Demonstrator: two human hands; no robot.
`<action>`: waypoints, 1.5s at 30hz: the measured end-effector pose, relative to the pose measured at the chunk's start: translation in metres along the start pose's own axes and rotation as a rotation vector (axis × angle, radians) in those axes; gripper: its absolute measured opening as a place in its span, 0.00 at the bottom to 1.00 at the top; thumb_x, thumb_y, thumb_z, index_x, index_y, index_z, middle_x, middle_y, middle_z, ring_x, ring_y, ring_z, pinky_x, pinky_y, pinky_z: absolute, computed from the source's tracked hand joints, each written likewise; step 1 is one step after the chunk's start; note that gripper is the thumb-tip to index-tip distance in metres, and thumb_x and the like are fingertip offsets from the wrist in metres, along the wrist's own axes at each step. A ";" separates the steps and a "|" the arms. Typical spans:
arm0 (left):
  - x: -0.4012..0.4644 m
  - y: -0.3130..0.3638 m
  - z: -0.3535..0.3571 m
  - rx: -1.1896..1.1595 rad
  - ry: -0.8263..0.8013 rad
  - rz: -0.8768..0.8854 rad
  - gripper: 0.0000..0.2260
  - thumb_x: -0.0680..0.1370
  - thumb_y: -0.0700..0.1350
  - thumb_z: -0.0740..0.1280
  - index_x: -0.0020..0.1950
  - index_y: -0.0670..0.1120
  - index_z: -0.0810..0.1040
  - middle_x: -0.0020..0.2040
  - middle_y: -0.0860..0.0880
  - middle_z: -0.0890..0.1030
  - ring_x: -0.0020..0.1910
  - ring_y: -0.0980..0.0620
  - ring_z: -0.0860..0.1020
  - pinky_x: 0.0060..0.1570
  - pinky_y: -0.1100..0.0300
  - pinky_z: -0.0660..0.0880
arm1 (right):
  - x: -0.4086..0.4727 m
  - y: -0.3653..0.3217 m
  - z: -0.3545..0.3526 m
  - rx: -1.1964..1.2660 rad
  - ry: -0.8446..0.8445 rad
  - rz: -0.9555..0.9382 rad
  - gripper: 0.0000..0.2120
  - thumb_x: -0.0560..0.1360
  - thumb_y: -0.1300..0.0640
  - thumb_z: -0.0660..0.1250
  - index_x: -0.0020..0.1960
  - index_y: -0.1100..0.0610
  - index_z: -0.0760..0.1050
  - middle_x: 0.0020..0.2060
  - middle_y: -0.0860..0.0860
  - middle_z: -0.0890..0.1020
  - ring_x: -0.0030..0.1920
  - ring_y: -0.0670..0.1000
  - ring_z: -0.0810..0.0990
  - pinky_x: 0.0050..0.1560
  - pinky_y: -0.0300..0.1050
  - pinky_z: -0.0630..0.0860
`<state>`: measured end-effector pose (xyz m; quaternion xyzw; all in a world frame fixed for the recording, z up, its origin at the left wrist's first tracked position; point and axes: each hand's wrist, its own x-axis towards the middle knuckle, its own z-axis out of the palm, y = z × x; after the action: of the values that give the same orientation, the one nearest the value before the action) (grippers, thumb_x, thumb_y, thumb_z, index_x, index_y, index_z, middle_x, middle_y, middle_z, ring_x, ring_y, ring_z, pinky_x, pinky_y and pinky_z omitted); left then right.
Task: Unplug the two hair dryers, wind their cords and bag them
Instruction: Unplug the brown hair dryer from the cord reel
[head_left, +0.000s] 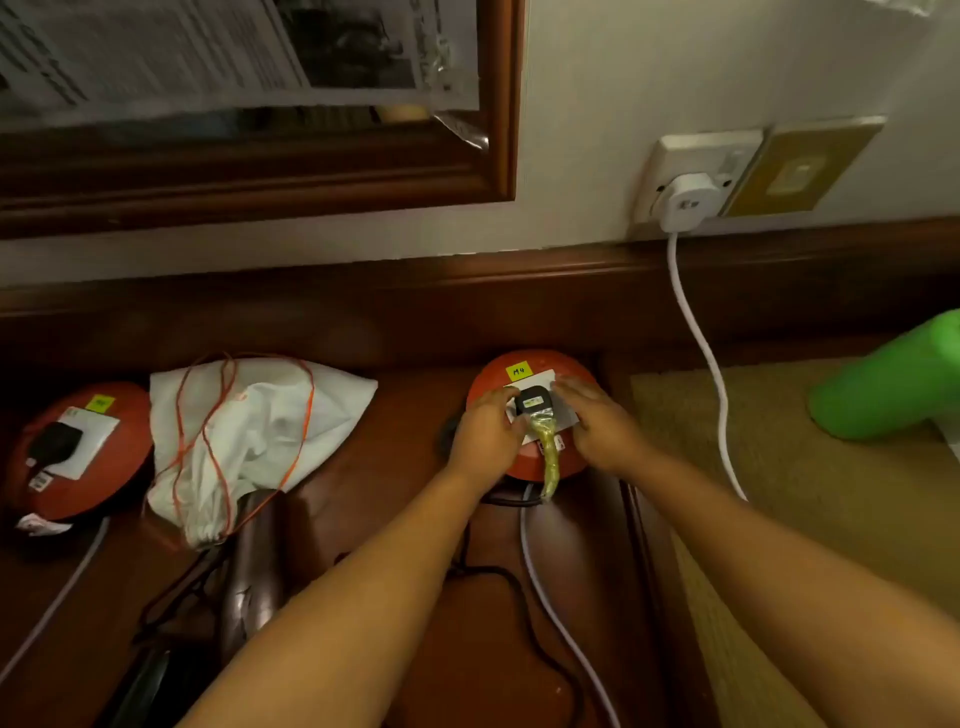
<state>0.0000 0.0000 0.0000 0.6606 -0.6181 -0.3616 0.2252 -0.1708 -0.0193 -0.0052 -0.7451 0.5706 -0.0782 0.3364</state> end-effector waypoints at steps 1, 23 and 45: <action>0.004 -0.001 0.001 -0.006 -0.001 0.003 0.20 0.78 0.42 0.67 0.69 0.41 0.72 0.66 0.43 0.76 0.66 0.46 0.73 0.62 0.59 0.67 | 0.003 0.003 0.002 -0.017 0.001 -0.010 0.32 0.73 0.72 0.57 0.75 0.59 0.59 0.75 0.54 0.61 0.76 0.52 0.56 0.73 0.42 0.53; 0.019 -0.024 0.022 -0.036 0.079 0.076 0.20 0.76 0.47 0.70 0.67 0.44 0.75 0.63 0.47 0.77 0.63 0.49 0.69 0.56 0.68 0.60 | 0.014 0.020 0.020 -0.191 0.081 -0.065 0.34 0.71 0.45 0.40 0.76 0.52 0.59 0.74 0.47 0.64 0.74 0.49 0.59 0.66 0.52 0.62; 0.020 -0.029 0.022 -0.052 0.061 0.086 0.20 0.77 0.47 0.69 0.68 0.44 0.74 0.64 0.47 0.77 0.63 0.50 0.69 0.55 0.68 0.60 | 0.019 0.019 0.023 -0.260 0.089 -0.048 0.28 0.76 0.51 0.48 0.76 0.50 0.57 0.75 0.46 0.62 0.73 0.49 0.59 0.61 0.52 0.63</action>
<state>0.0017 -0.0127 -0.0397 0.6380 -0.6291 -0.3474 0.2765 -0.1677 -0.0295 -0.0385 -0.7916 0.5723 -0.0447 0.2095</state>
